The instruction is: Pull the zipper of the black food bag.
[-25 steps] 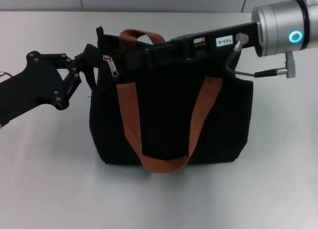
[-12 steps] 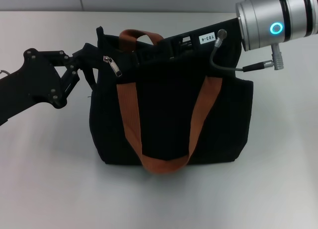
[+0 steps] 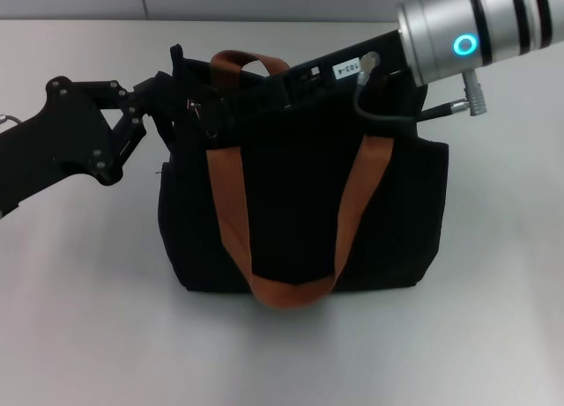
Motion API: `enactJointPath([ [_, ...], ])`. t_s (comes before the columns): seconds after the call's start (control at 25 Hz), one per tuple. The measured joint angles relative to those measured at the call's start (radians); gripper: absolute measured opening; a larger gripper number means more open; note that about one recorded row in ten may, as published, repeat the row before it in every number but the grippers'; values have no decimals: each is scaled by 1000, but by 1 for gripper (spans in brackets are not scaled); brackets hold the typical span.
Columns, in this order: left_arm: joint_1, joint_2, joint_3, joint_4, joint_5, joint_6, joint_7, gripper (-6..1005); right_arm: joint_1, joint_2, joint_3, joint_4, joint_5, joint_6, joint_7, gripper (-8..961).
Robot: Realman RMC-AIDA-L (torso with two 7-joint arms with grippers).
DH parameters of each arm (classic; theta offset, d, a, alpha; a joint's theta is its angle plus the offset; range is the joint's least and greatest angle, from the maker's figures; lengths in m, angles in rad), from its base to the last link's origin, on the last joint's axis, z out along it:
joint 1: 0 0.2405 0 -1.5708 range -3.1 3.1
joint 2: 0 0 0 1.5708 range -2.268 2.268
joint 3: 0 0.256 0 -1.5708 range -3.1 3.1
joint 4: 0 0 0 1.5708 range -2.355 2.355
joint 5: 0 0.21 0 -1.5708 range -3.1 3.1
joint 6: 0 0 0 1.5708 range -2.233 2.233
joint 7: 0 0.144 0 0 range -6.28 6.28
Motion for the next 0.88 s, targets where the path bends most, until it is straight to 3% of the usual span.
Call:
enactJointPath([
  [0.32,-7,1,0,0,-12,2,-28,40,21,3,-30,-1,-1,21,1,470],
  [0.52,-14,-1,0,11,-16,3,-54,42,29,3,-32,-1,-2,23,2,375],
  [0.64,-16,-1,0,12,-16,3,-59,43,31,4,-32,-1,-2,23,2,270],
  [0.88,-16,-2,0,12,-17,3,-60,46,32,5,-32,-3,1,23,2,190],
])
